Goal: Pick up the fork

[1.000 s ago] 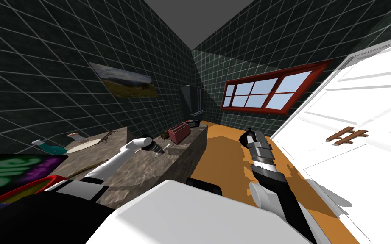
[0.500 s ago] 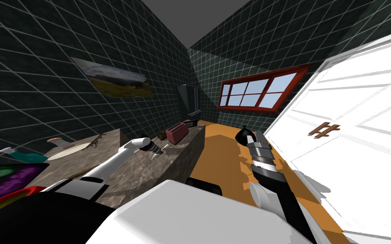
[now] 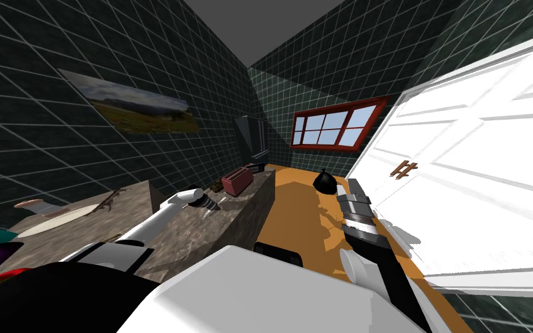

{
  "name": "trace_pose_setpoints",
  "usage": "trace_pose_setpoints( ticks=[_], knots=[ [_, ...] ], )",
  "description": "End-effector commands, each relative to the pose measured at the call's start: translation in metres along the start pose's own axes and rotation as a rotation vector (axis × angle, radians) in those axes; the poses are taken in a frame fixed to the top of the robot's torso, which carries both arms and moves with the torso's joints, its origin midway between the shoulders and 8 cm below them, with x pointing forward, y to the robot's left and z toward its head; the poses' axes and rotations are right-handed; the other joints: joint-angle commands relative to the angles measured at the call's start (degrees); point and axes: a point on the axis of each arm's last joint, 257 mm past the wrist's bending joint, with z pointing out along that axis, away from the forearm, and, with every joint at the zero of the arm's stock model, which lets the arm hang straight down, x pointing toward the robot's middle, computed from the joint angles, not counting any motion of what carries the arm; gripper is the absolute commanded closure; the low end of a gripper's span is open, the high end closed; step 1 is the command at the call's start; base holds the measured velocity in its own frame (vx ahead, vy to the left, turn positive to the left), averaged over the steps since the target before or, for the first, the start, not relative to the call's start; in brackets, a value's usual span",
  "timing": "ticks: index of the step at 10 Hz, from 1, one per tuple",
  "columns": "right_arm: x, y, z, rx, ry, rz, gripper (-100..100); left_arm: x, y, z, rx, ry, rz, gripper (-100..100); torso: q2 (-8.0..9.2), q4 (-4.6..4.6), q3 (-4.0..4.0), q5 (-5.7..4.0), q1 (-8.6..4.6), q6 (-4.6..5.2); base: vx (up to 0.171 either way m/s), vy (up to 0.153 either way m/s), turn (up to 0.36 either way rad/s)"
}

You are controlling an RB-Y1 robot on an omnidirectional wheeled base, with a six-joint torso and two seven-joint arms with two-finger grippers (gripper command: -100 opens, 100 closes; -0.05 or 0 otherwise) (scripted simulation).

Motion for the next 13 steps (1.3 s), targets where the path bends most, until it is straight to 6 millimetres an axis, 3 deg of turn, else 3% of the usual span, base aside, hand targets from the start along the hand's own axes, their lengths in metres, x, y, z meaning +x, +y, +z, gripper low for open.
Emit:
trace_pose_setpoints(
  ticks=[1,5,6,10,11,12,13],
  knots=[
    [0.0,0.0,0.0,0.0,0.0,0.0,0,-0.005,-0.008,0.002,0.008,-0.003,-0.028,-100,0.0,0.0,0.0,0.0,0.0,0.0,-0.082,0.012,-0.163],
    [0.0,0.0,0.0,0.0,0.0,0.0,0,-0.011,-0.015,0.004,0.017,-0.005,-0.058,-100,-0.01,-0.03,-0.01,0.07,0.01,-0.06,-0.063,-0.003,-0.101],
    [0.0,0.0,0.0,0.0,0.0,0.0,0,-0.012,-0.015,0.005,0.017,-0.005,-0.059,100,-0.14,-0.06,-0.09,0.07,0.03,-0.06,0.0,0.0,0.0],
    [0.0,0.0,0.0,0.0,0.0,0.0,0,-0.011,-0.015,0.004,0.017,-0.005,-0.057,100,-0.3,-0.11,-0.19,0.11,0.07,-0.07,0.0,0.0,0.0],
    [0.0,0.0,0.0,0.0,0.0,0.0,0,-0.012,-0.015,0.004,0.017,-0.005,-0.057,0,-0.3,-0.11,-0.19,0.1,0.07,-0.08,0.0,0.0,0.0],
    [0.0,0.0,0.0,0.0,0.0,0.0,0,-0.005,-0.008,0.002,0.008,-0.003,-0.028,100,-0.3,-0.11,-0.19,0.1,0.07,-0.07,0.076,0.015,0.243],
    [0.0,0.0,0.0,0.001,0.0,0.0,0,-0.002,-0.003,0.0,0.003,-0.001,-0.011,100,-0.47,-0.13,-0.28,0.08,0.11,-0.21,0.13,0.002,0.315]
  ],
)
